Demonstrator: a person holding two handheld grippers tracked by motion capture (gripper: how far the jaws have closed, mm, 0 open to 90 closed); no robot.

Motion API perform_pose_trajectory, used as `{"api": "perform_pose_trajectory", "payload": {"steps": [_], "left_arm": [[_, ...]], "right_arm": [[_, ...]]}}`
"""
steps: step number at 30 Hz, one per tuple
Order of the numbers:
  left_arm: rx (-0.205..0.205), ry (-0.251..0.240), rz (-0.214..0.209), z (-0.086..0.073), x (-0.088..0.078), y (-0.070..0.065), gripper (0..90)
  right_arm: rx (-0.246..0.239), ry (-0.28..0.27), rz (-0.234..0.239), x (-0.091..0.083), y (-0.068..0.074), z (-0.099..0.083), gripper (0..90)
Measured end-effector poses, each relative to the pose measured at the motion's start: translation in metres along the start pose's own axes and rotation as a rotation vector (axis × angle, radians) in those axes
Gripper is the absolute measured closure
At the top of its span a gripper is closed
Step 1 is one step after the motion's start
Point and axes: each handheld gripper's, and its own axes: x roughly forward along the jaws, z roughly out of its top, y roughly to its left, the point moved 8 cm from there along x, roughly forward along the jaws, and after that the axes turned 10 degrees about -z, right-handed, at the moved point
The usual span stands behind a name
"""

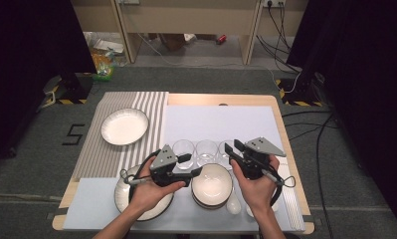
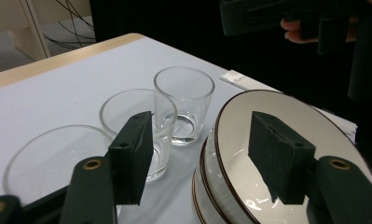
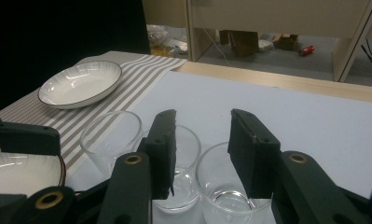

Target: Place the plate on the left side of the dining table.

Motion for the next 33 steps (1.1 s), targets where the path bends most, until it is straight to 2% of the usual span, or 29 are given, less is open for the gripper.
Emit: {"api": "perform_pose_trajectory", "payload": {"steps": [14, 28, 31, 33], "left_arm": [[0.055, 0.076, -0.033, -0.005, 0.025, -0.002, 53.3], [0.058, 0.125, -0.047, -0.009, 0.036, 0.003, 63.8], [0.054, 0.143, -0.061, -0.009, 0.037, 0.003, 65.2], [0.053, 0.138, -0.063, -0.009, 0.038, 0.002, 66.3]], "right_arm": [[0.006, 0.005, 0.001, 0.0, 0.0, 0.0, 61.8], [0.007, 0.004, 0.003, -0.001, -0.001, 0.0, 61.8], [0.005, 0.003, 0.002, -0.001, -0.001, 0.0, 61.8], [0.006, 0.003, 0.002, -0.001, -0.001, 0.0, 61.8]]}}
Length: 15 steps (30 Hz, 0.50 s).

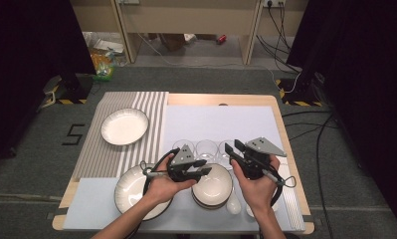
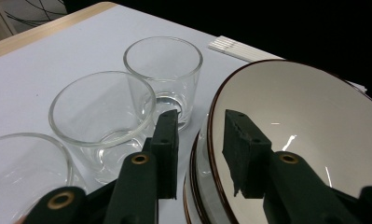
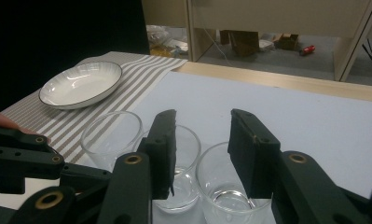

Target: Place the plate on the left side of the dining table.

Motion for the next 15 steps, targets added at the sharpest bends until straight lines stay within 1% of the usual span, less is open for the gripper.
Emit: {"api": "perform_pose_trajectory", "payload": {"steps": [2, 3, 4, 7, 11, 15], "left_arm": [[0.006, 0.013, -0.002, -0.0006, 0.0008, 0.0004, 67.7], [0.008, 0.012, 0.004, -0.0008, 0.0019, 0.0009, 68.3], [0.007, 0.03, -0.004, -0.0017, 0.0017, 0.0008, 68.9], [0.017, 0.029, -0.008, -0.0014, 0.0039, 0.0001, 71.4], [0.032, 0.039, -0.011, -0.0009, 0.0043, 0.0, 76.3], [0.04, 0.047, -0.012, -0.0005, 0.0043, 0.0003, 77.1]], "right_arm": [[0.002, 0.002, 0.001, 0.0001, 0.0002, -0.0001, 61.8], [0.002, 0.002, 0.002, 0.0002, 0.0004, -0.0002, 61.8], [0.001, 0.002, 0.002, 0.0003, 0.0005, -0.0003, 61.8], [-0.001, 0.004, 0.001, 0.0002, 0.0003, -0.0005, 61.8], [0.0, 0.001, 0.0, 0.0005, -0.0004, -0.0002, 61.8], [-0.003, 0.002, 0.001, 0.0006, -0.0004, -0.0005, 61.8]]}}
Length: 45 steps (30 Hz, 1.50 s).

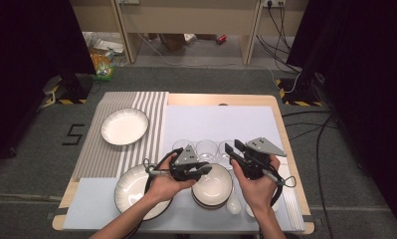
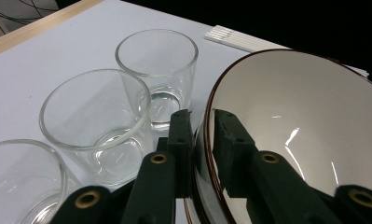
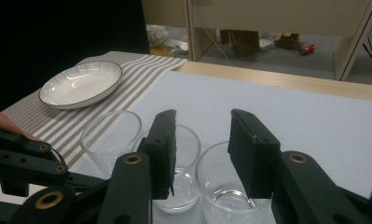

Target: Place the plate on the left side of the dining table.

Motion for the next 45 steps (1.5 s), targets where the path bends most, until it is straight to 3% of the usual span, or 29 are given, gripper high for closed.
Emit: {"api": "perform_pose_trajectory", "payload": {"steps": [7, 13, 15, 17, 20, 33, 40, 45], "left_arm": [[0.086, 0.023, 0.033, 0.0, -0.001, -0.001, 80.4], [0.127, 0.046, 0.041, 0.001, -0.004, -0.003, 81.8], [0.123, 0.018, 0.041, 0.005, -0.006, -0.004, 81.9], [0.157, 0.033, 0.056, 0.007, -0.008, -0.005, 81.7], [0.174, 0.035, 0.068, 0.008, -0.008, -0.007, 81.9], [0.172, -0.011, 0.073, 0.01, -0.014, -0.009, 81.6], [0.128, -0.051, 0.068, 0.015, -0.023, -0.012, 81.6], [0.127, -0.074, 0.077, 0.019, -0.029, -0.011, 81.7]], "right_arm": [[0.006, -0.006, 0.004, 0.0, 0.001, 0.0, 61.8], [0.003, 0.001, 0.001, 0.0, 0.0, 0.0, 61.8], [0.002, 0.0, 0.001, 0.0, 0.0, 0.0, 61.8], [0.002, 0.0, 0.001, 0.0, 0.0, 0.0, 61.8], [0.01, -0.005, 0.007, 0.001, 0.001, 0.0, 61.8], [0.022, -0.017, -0.007, -0.002, -0.007, 0.003, 61.7], [0.031, -0.011, -0.019, -0.004, -0.01, 0.003, 61.7], [0.039, -0.017, -0.012, -0.004, -0.01, 0.003, 61.7]]}}
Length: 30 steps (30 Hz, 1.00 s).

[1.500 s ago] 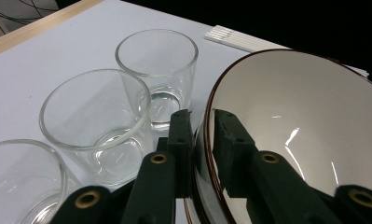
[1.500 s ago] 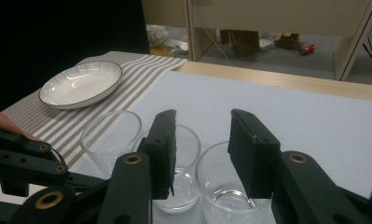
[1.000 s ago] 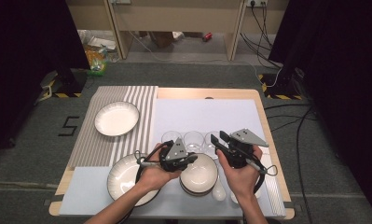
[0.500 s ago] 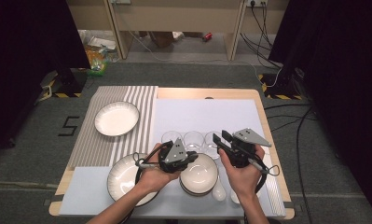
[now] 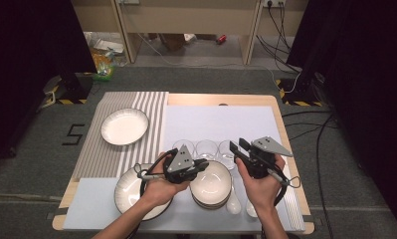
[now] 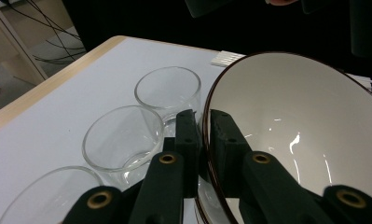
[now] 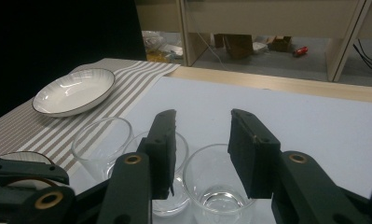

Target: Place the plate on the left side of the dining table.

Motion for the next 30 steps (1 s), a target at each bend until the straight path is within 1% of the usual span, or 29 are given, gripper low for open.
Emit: {"api": "perform_pose_trajectory", "payload": {"steps": [6, 8, 9, 11, 14, 16, 19, 25, 30], "left_arm": [[-0.003, -0.013, 0.016, 0.003, -0.007, 0.003, 81.7], [-0.013, -0.013, 0.021, 0.003, -0.01, 0.005, 81.7], [-0.025, -0.018, 0.027, 0.004, -0.012, 0.006, 81.7], [-0.028, -0.022, 0.032, 0.004, -0.015, 0.008, 81.8], [-0.025, -0.026, 0.043, 0.005, -0.019, 0.011, 81.7], [-0.027, -0.038, 0.052, 0.007, -0.021, 0.012, 81.8], [-0.029, -0.039, 0.057, 0.007, -0.025, 0.014, 81.8], [-0.051, -0.05, 0.072, 0.006, -0.033, 0.019, 81.8], [-0.057, -0.059, 0.087, 0.005, -0.039, 0.024, 81.8]], "right_arm": [[-0.006, -0.008, -0.008, 0.0, -0.003, 0.001, 61.7], [-0.001, -0.006, -0.009, -0.001, -0.004, 0.001, 61.7], [-0.001, -0.007, -0.01, -0.001, -0.004, 0.001, 61.7], [0.0, -0.007, -0.01, -0.001, -0.003, 0.001, 61.7], [-0.005, -0.009, -0.009, -0.001, -0.003, 0.001, 61.7], [-0.001, -0.007, -0.009, -0.001, -0.003, 0.001, 61.7], [-0.003, -0.005, -0.01, 0.0, -0.003, 0.001, 61.7], [-0.004, -0.006, -0.009, 0.0, -0.004, 0.001, 61.7], [-0.004, -0.007, -0.009, 0.0, -0.003, 0.001, 61.6]]}}
